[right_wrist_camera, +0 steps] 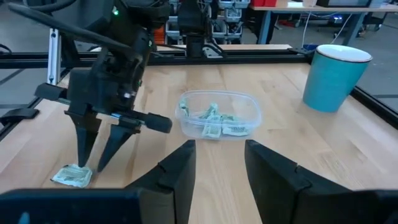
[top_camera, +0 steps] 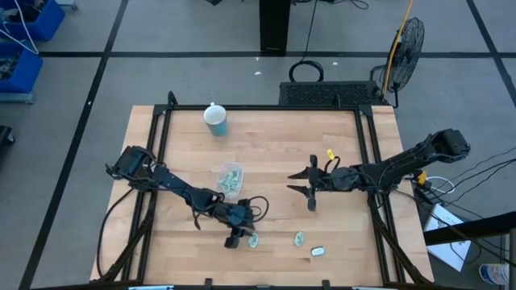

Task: Pick and place Stevia / Truvia into bins
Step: Put the light green stevia packet into the transparent container

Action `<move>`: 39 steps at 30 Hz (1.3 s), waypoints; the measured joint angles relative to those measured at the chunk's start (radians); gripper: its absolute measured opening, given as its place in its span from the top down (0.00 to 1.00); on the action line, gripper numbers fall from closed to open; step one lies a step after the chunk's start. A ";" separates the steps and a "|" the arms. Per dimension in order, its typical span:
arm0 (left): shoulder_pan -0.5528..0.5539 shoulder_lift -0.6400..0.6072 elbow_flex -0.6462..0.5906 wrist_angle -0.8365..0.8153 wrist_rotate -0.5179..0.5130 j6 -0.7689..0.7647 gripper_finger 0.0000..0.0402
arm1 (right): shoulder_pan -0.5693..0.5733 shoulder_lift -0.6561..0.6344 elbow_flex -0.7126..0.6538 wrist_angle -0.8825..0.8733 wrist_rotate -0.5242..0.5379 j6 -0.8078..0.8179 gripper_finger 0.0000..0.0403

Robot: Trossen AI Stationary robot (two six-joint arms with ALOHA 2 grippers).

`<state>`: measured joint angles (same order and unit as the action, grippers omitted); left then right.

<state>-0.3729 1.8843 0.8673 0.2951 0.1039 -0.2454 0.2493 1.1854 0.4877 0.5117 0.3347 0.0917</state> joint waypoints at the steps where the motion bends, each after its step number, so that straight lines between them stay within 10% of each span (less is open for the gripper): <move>1: 0.000 0.000 0.000 0.000 0.000 -0.014 0.71 | 0.000 0.000 0.000 0.000 0.000 0.000 0.68; 18: -0.009 0.027 0.001 -0.001 -0.017 -0.037 0.72 | 0.000 0.000 0.000 -0.007 0.000 0.000 0.68; 28: 0.002 0.011 0.000 -0.015 -0.019 0.057 0.98 | 0.000 0.000 0.000 -0.008 -0.001 0.001 0.68; 39: 0.069 -0.437 0.001 -0.533 -0.353 0.114 0.99 | 0.001 0.000 0.000 -0.015 -0.001 0.001 0.68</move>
<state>-0.3036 1.4474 0.8684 -0.2378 -0.2491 -0.1312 0.2501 1.1854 0.4881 0.4966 0.3340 0.0925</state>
